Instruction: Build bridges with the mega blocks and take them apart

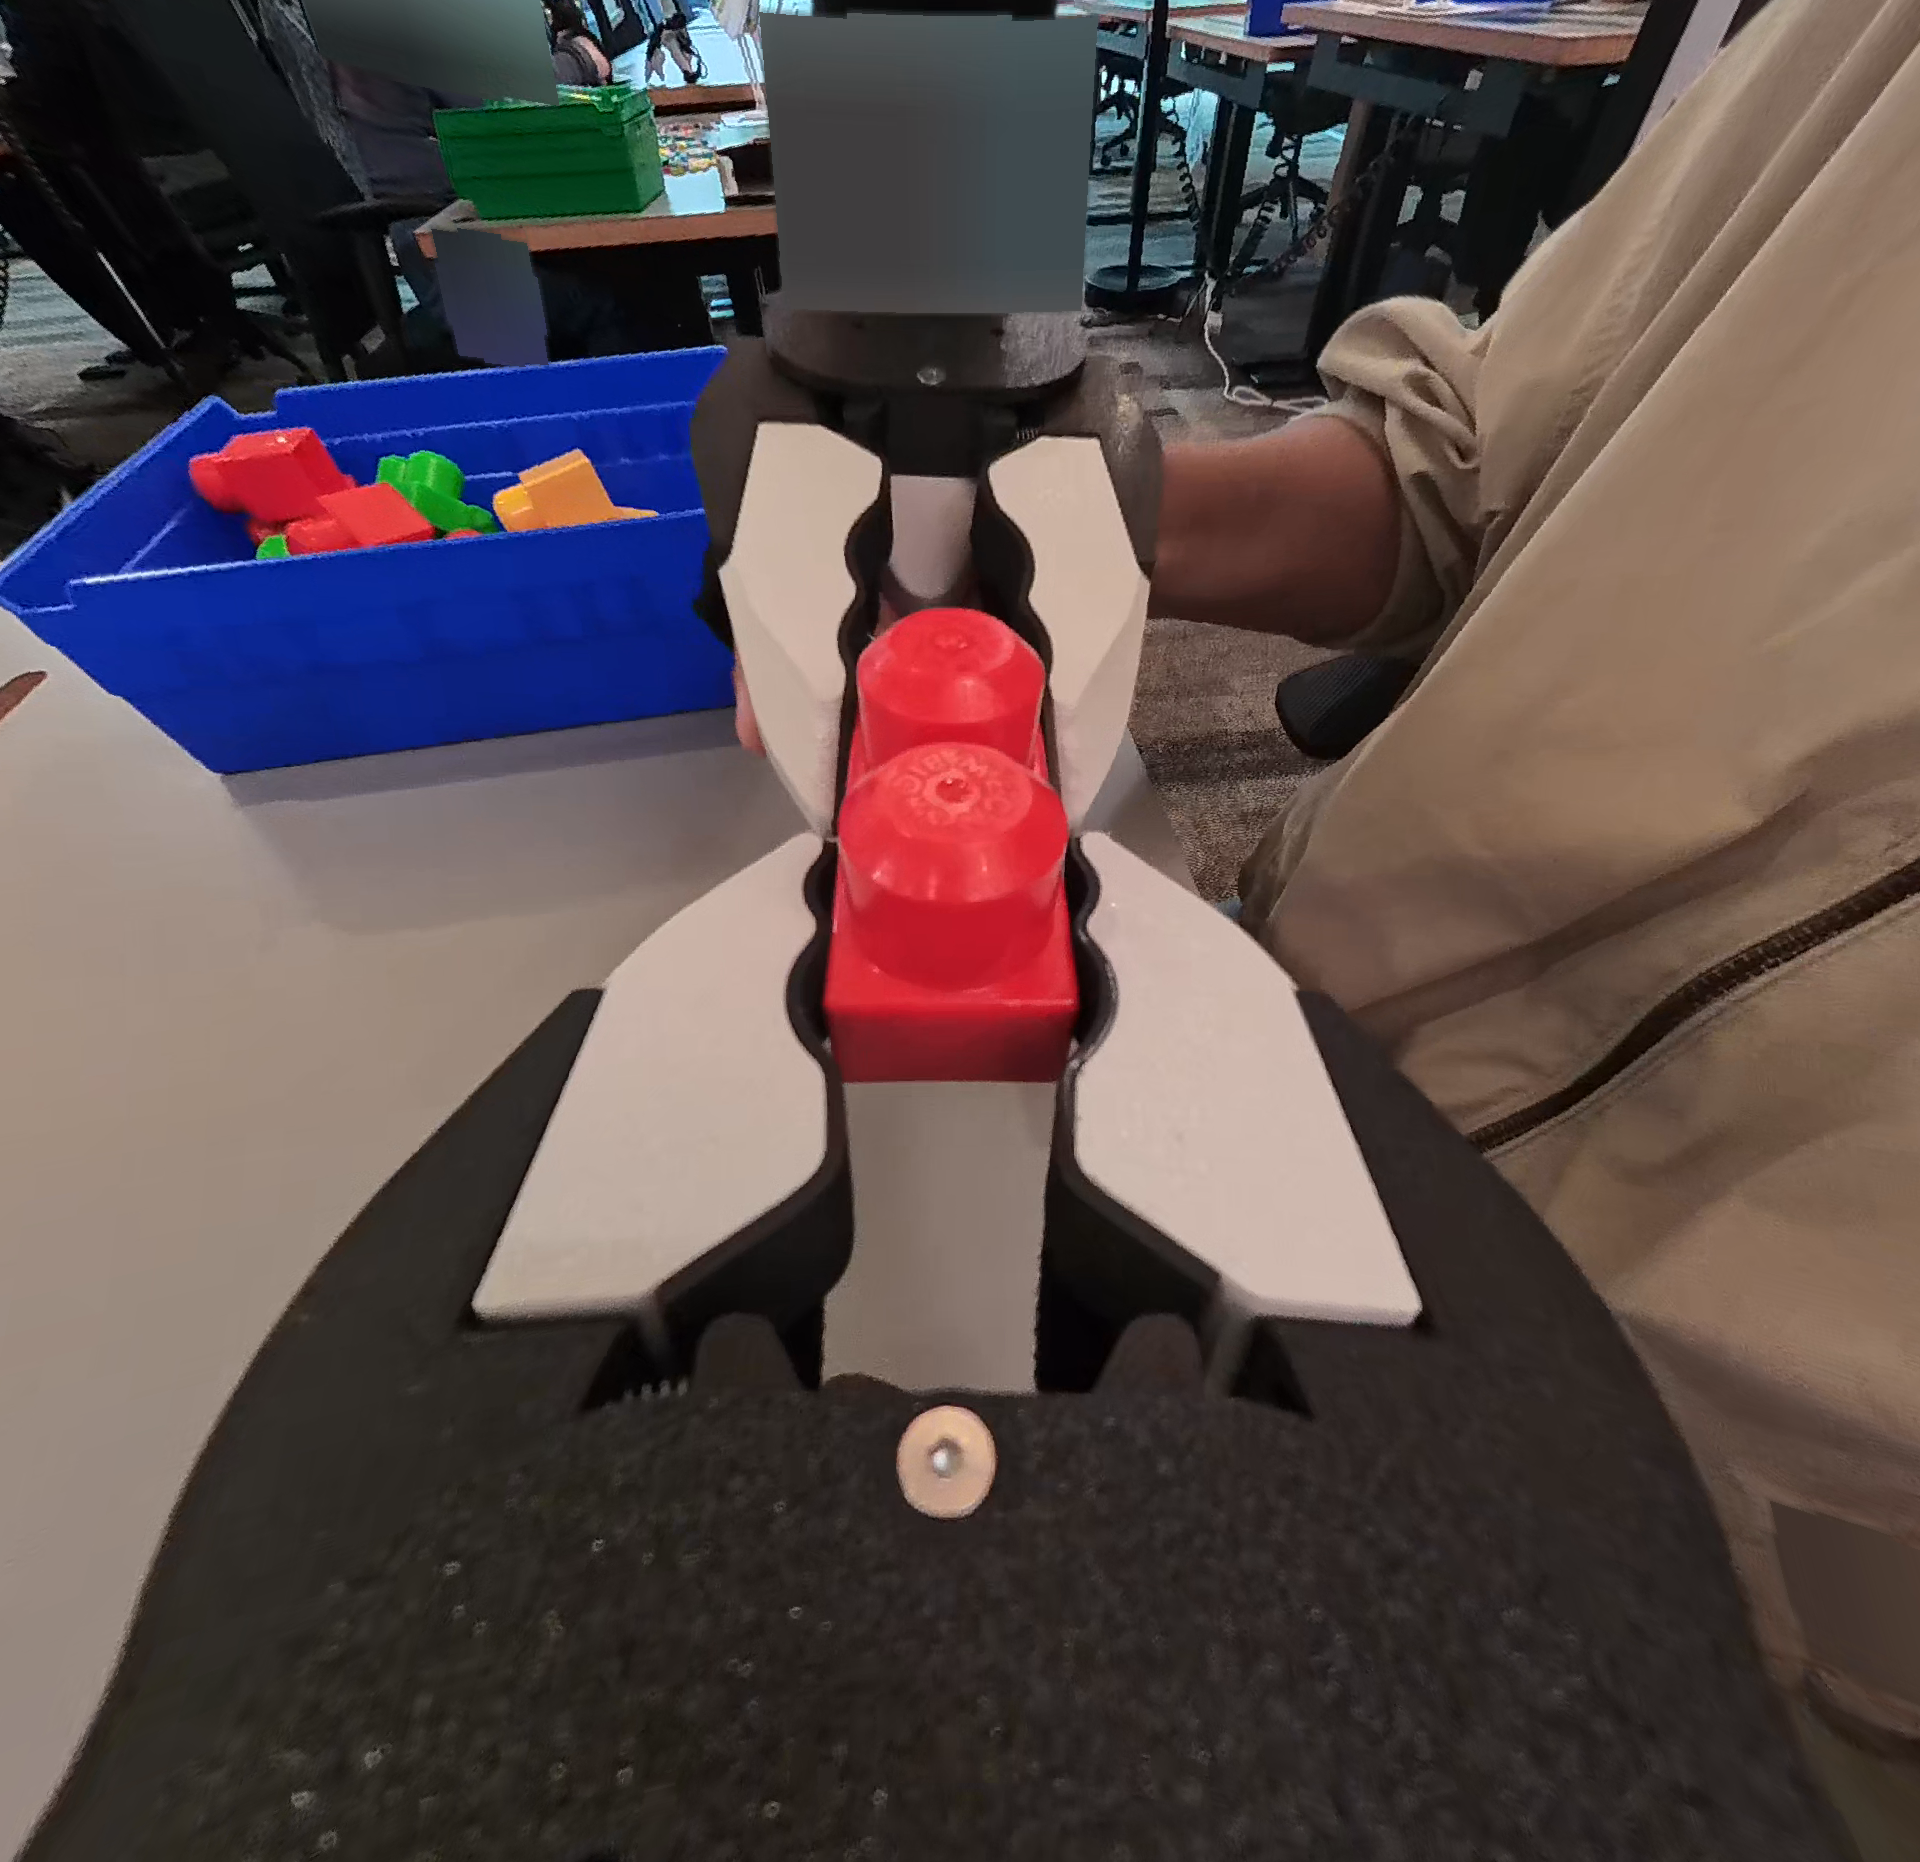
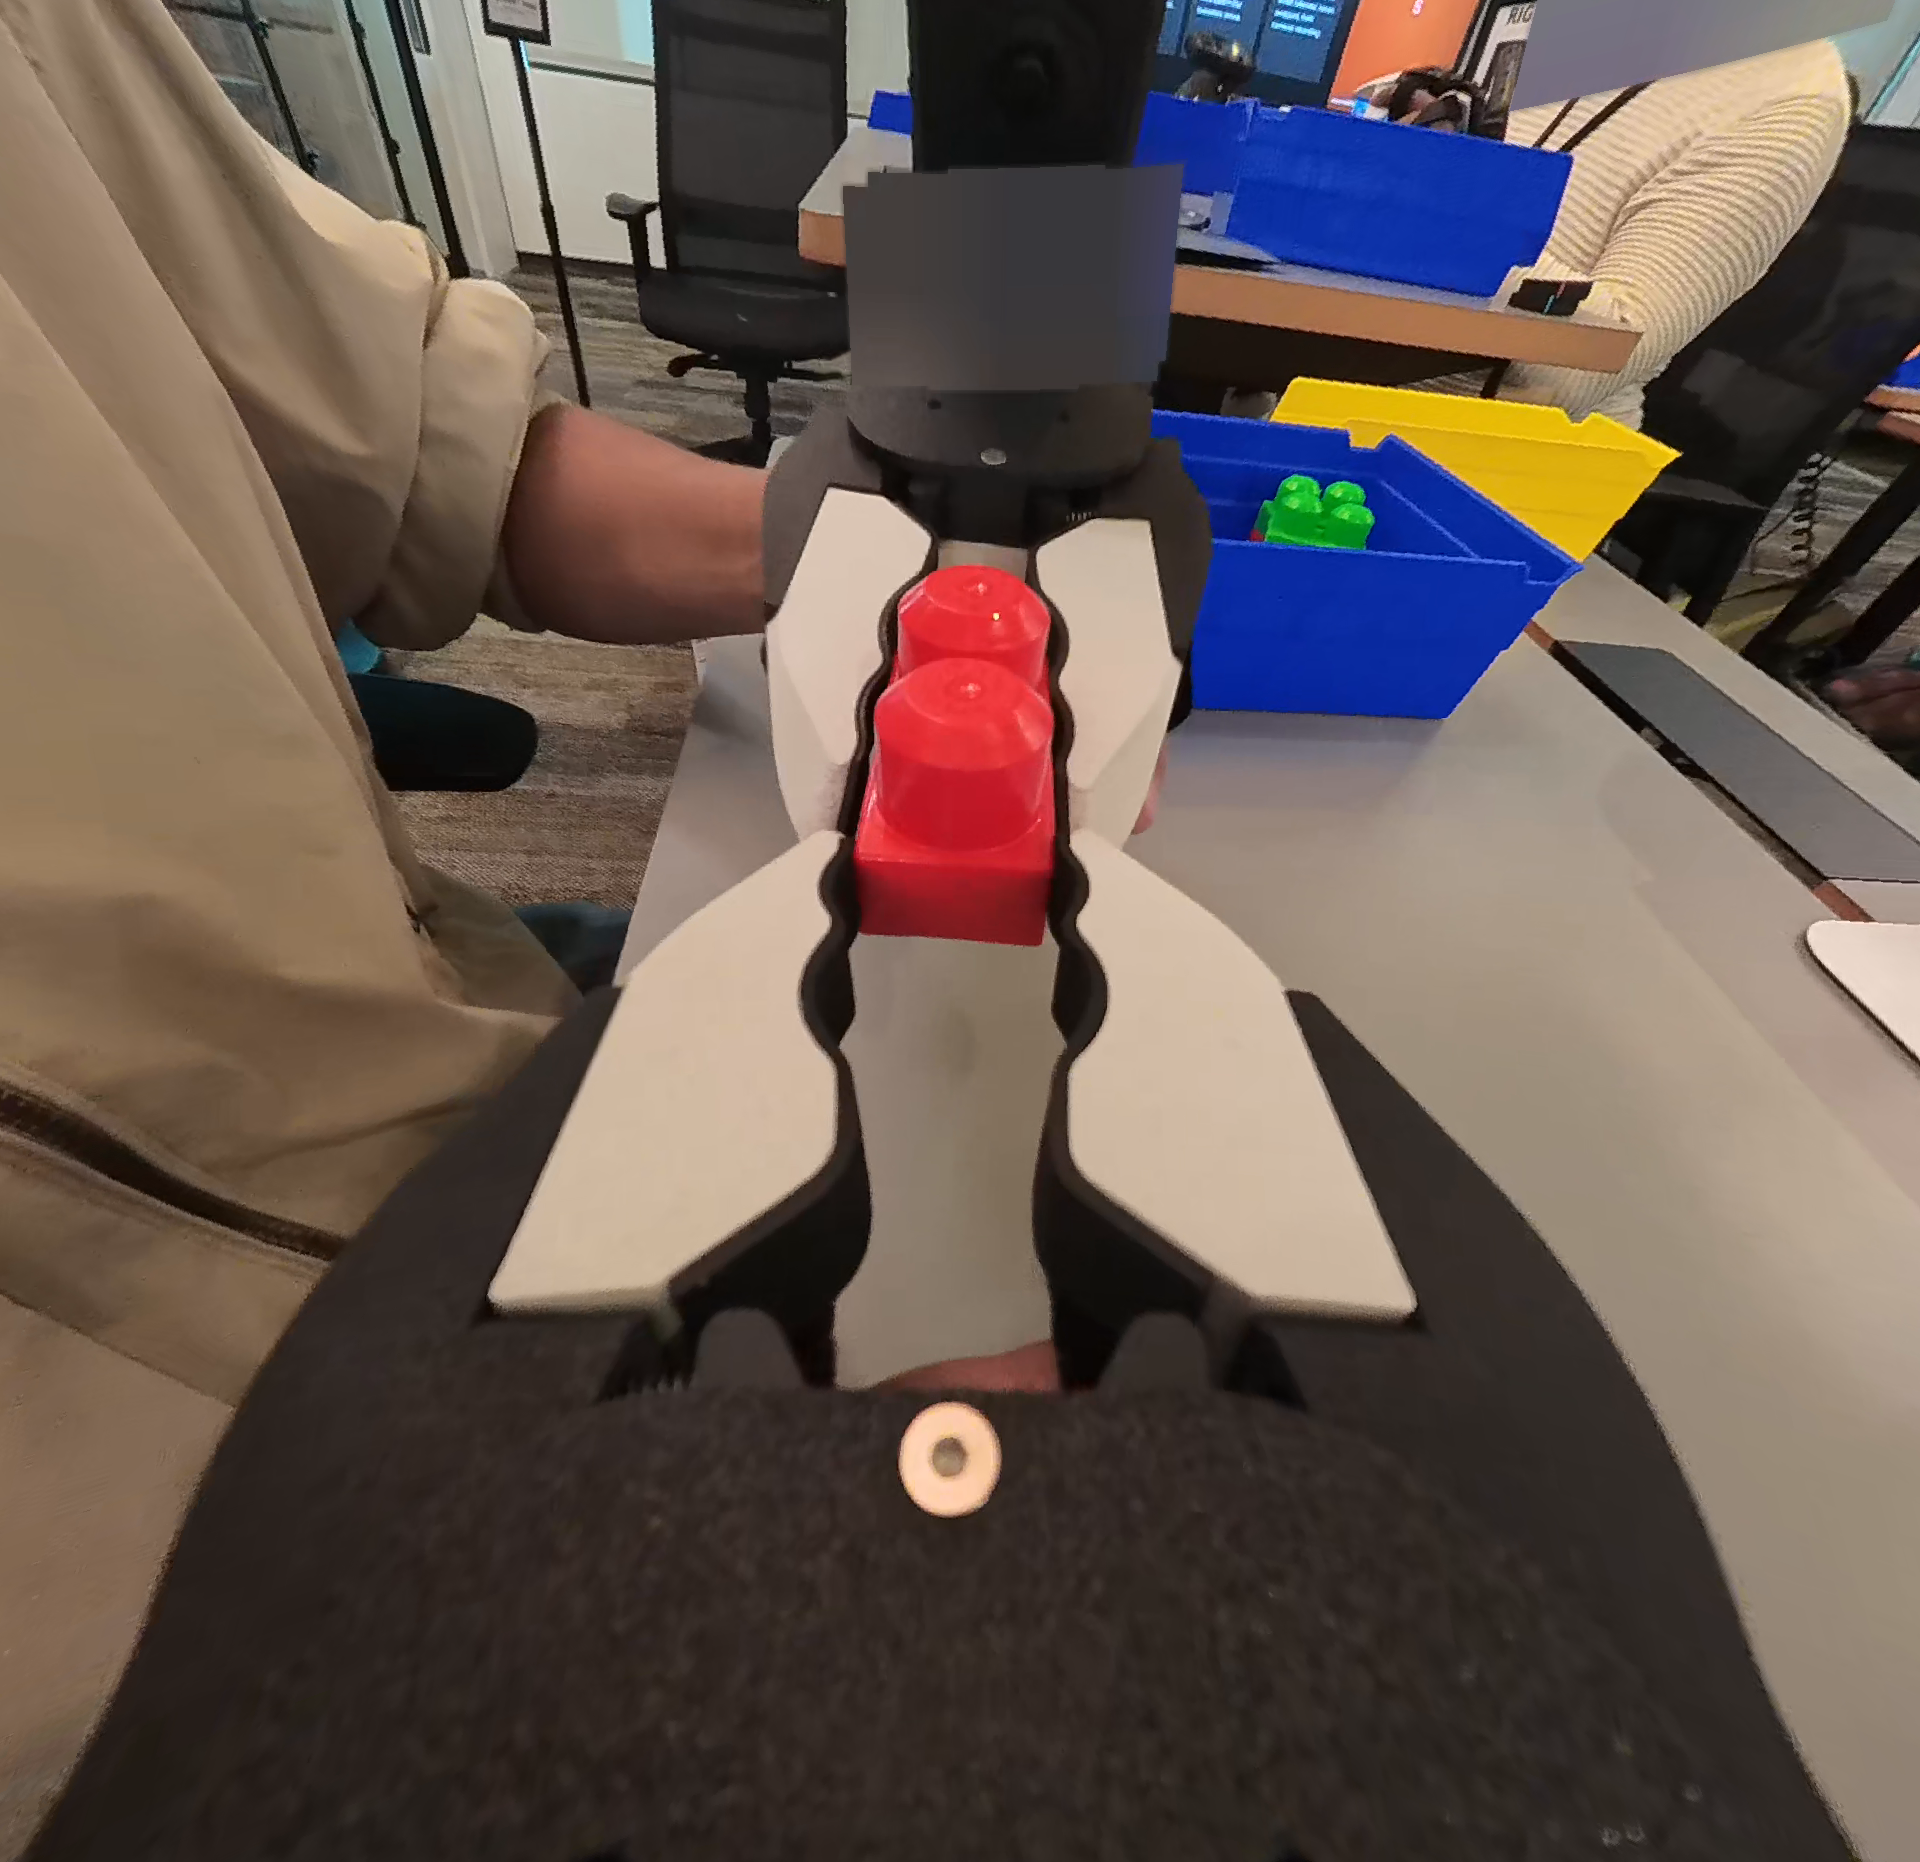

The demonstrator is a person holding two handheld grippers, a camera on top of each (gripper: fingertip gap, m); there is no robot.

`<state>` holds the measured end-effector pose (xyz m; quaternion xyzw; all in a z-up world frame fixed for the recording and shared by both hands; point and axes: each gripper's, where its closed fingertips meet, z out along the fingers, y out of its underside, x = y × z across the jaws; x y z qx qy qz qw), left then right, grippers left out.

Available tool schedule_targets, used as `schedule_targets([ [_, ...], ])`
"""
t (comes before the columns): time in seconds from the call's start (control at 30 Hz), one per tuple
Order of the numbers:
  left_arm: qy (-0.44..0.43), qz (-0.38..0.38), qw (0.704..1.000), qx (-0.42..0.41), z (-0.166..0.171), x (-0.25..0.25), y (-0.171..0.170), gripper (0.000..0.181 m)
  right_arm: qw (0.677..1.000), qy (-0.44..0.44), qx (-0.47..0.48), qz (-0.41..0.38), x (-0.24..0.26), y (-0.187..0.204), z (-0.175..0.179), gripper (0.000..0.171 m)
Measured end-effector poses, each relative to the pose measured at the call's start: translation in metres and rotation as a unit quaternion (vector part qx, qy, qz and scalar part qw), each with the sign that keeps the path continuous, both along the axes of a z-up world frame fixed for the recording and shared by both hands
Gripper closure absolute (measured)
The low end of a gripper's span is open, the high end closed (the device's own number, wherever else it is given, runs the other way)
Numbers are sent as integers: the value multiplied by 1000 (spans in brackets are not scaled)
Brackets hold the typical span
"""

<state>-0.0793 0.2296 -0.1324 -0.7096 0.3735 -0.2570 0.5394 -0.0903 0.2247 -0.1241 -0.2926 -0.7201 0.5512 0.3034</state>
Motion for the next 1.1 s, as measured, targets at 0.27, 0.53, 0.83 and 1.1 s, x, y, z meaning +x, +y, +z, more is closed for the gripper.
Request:
schedule_targets([
  [0.27, -13, 94, 995, 18, 11, -30, -1, 123, 997, 33, -31, -61, 2, 33, 19, 136],
  [0.53, 42, 454, 888, 56, -3, -128, -9, 125, 953, 24, 13, -301, 15, 96, -5, 136],
  [0.83, -13, 663, 748, 0, -52, -157, -43, 119, 856, 7, -23, -516, 34, 94, -44, 136],
  [1.1, -33, 676, 736, -17, -62, -159, -50, 107, 844, 2, -27, -536, 36, 90, -58, 136],
])
